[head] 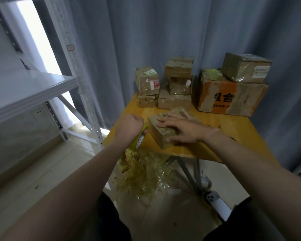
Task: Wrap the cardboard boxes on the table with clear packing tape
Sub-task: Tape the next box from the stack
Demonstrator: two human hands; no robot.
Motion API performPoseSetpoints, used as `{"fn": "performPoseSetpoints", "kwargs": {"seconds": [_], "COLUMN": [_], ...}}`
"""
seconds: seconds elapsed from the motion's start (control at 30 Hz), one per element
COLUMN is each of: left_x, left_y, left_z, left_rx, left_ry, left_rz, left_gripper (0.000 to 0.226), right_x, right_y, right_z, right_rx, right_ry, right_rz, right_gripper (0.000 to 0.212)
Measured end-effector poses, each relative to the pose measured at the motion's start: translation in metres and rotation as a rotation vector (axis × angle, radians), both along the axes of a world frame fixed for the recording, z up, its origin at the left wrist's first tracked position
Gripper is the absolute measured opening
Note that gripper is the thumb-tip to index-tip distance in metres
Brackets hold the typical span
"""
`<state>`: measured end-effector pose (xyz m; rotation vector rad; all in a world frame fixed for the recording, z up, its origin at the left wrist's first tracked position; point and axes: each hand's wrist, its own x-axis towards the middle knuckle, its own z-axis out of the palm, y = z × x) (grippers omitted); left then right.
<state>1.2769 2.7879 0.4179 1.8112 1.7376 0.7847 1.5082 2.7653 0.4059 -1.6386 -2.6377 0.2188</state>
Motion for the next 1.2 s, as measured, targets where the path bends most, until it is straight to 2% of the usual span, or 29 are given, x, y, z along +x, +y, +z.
{"fn": "performPoseSetpoints", "kwargs": {"seconds": [0.07, 0.17, 0.3, 0.37, 0.47, 0.57, 0.67, 0.73, 0.93, 1.0, 1.07, 1.2], "left_x": [0.000, 0.002, 0.003, 0.003, 0.001, 0.004, 0.016, 0.021, 0.015, 0.014, 0.018, 0.030], "left_y": [-0.005, -0.012, -0.017, -0.017, -0.018, -0.017, -0.016, -0.013, 0.010, 0.026, 0.043, 0.083], "left_z": [-0.002, 0.000, -0.001, -0.003, -0.006, -0.007, 0.000, 0.004, -0.009, -0.011, -0.011, -0.011], "left_rx": [0.033, 0.037, -0.011, -0.020, -0.025, -0.032, -0.018, -0.023, -0.055, -0.113, -0.167, -0.207], "left_ry": [-0.002, -0.023, -0.095, -0.133, -0.181, -0.275, -0.327, -0.352, -0.383, -0.454, -0.509, -0.496], "left_rz": [0.012, 0.015, 0.013, 0.010, 0.015, -0.006, -0.059, -0.075, 0.008, -0.009, -0.063, -0.092], "left_gripper": [0.034, 0.032, 0.026, 0.022, 0.019, 0.018, 0.015, 0.018, 0.021, 0.023, 0.024, 0.025], "right_x": [0.001, -0.002, 0.007, 0.020, 0.029, 0.020, 0.002, -0.008, -0.012, -0.015, -0.022, -0.044], "right_y": [-0.012, -0.033, -0.055, -0.066, -0.085, -0.090, -0.088, -0.086, -0.065, -0.051, -0.028, 0.036], "right_z": [0.005, 0.007, 0.003, 0.006, 0.013, 0.011, 0.008, 0.006, 0.013, 0.033, 0.060, 0.105], "right_rx": [0.006, 0.078, 0.085, 0.070, 0.123, 0.293, 0.106, 0.038, 0.171, 0.250, 0.308, 0.377], "right_ry": [0.084, 0.140, 0.281, 0.307, 0.291, 0.236, 0.282, 0.367, 0.636, 0.748, 0.803, 0.846], "right_rz": [-0.019, -0.064, -0.080, -0.100, -0.249, -0.475, -0.702, -0.749, -0.749, -0.706, -0.650, -0.551], "right_gripper": [0.044, 0.046, 0.017, 0.027, 0.028, 0.003, 0.061, 0.074, 0.064, 0.059, 0.054, 0.047]}}
